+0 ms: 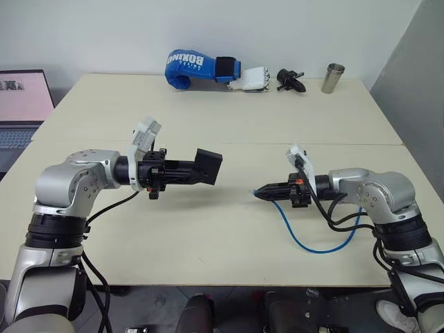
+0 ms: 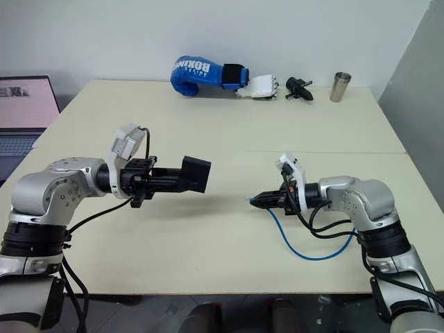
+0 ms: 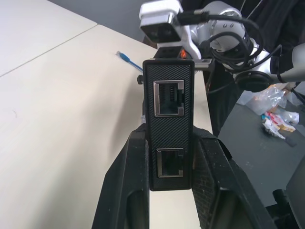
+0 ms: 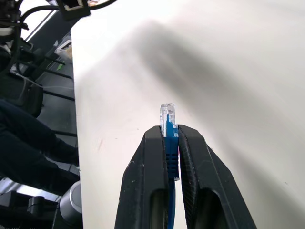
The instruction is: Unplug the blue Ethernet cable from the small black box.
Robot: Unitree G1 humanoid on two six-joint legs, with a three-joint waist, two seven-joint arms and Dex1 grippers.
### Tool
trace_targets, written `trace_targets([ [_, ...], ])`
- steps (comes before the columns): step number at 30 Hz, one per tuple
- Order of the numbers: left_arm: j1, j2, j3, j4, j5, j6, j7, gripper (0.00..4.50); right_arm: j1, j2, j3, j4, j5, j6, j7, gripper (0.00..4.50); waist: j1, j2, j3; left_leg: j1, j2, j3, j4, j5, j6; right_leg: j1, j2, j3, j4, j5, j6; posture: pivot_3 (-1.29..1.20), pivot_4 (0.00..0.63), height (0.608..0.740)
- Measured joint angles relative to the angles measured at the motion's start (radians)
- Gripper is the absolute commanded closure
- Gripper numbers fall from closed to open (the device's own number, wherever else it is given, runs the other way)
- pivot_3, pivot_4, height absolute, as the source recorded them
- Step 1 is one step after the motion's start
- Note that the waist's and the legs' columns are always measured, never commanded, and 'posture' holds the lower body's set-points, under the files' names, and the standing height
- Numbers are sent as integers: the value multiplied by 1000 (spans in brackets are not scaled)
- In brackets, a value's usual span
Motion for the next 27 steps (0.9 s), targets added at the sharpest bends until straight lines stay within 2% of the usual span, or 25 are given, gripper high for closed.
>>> trace_targets([
  [5, 32, -6, 0, 9, 44, -46, 45, 3707, -3, 18, -24, 178, -190, -223, -159, 4442, 1, 0, 0, 0, 0, 1, 0, 0, 0, 0, 0, 1, 0, 0, 0, 0, 150, 740],
  [10, 61, -79, -1, 32, 119, -140, 155, 3707, -5, 88, -28, 368, -369, -435, -329, 4442, 1, 0, 0, -5, 0, 1, 1, 0, 0, -6, 0, 1, 1, 0, 0, 0, 150, 740],
  [12, 61, -92, -2, 34, 141, -172, 181, 3707, -6, 113, -30, 402, -395, -470, -360, 3733, 1, 0, 0, -9, 0, 1, 1, 0, 0, -9, 0, 1, 1, 0, 0, 0, 150, 740],
  [17, 66, -130, -4, 41, 193, -242, 248, 3707, -5, 139, -58, 399, -409, -478, -376, 2517, 1, 0, 0, -10, 0, 1, 2, 0, 0, -9, -1, 0, 1, 0, 0, 0, 150, 740],
  [23, 65, -188, 24, 101, 240, -328, 365, 3707, 19, 127, -97, 214, -366, -404, -340, 1275, 4, 0, 0, -10, 0, 0, 2, 0, 0, -9, -1, -1, 1, 0, 0, 0, 150, 740],
  [27, 54, -252, 74, 210, 319, -469, 538, 3707, 41, 87, -92, 67, -360, -404, -281, 365, 4, 0, 0, -10, 0, -1, 2, 0, 0, -9, -1, -1, 1, 0, 0, 0, 150, 740],
])
